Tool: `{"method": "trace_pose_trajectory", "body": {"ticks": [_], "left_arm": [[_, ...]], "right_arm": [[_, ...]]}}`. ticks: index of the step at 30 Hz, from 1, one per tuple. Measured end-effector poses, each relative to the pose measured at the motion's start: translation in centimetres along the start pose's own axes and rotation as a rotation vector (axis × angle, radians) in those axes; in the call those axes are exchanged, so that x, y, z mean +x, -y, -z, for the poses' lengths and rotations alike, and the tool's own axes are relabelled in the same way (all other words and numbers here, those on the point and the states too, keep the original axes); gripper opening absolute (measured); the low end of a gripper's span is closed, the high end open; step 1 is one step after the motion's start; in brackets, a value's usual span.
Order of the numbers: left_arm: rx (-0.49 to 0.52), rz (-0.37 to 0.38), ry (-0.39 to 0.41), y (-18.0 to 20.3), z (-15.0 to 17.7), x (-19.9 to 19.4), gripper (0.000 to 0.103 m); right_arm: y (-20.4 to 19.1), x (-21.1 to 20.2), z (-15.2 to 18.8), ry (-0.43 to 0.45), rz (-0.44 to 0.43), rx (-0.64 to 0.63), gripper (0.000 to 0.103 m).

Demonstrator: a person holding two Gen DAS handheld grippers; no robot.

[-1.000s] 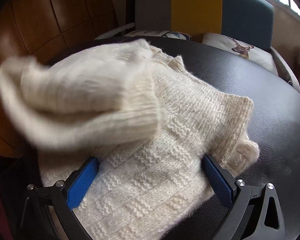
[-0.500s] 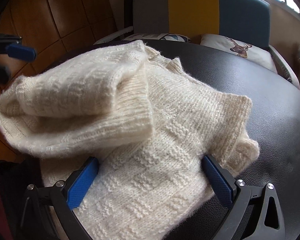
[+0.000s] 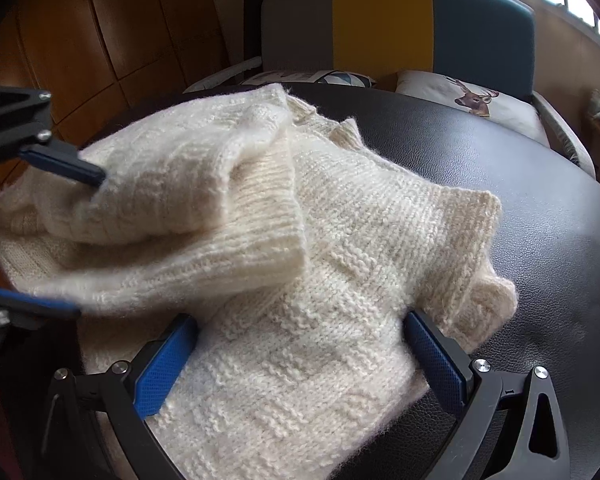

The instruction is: Fold clothes

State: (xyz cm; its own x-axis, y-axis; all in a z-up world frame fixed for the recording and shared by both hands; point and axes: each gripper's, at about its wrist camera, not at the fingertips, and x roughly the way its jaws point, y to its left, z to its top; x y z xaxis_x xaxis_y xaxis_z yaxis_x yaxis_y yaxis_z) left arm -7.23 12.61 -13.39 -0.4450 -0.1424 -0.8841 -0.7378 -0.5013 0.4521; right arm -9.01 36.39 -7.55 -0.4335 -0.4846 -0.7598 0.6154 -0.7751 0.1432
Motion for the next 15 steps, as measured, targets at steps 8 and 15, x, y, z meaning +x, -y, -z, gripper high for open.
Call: {"method": "trace_pose_trajectory", "body": {"ticks": [8,15], "left_arm": [[-0.432,0.373,0.063,-9.3,2.3,0.9,0.017],[-0.444,0.391,0.135,-11.4,3.4,-0.2,0.015]], "right_arm": [[-0.4,-0.2,0.0,-0.001,0.005,-0.013,0.103],[-1.0,0.9,-1.9,-0.175,0.008,-0.12,0.103]]}}
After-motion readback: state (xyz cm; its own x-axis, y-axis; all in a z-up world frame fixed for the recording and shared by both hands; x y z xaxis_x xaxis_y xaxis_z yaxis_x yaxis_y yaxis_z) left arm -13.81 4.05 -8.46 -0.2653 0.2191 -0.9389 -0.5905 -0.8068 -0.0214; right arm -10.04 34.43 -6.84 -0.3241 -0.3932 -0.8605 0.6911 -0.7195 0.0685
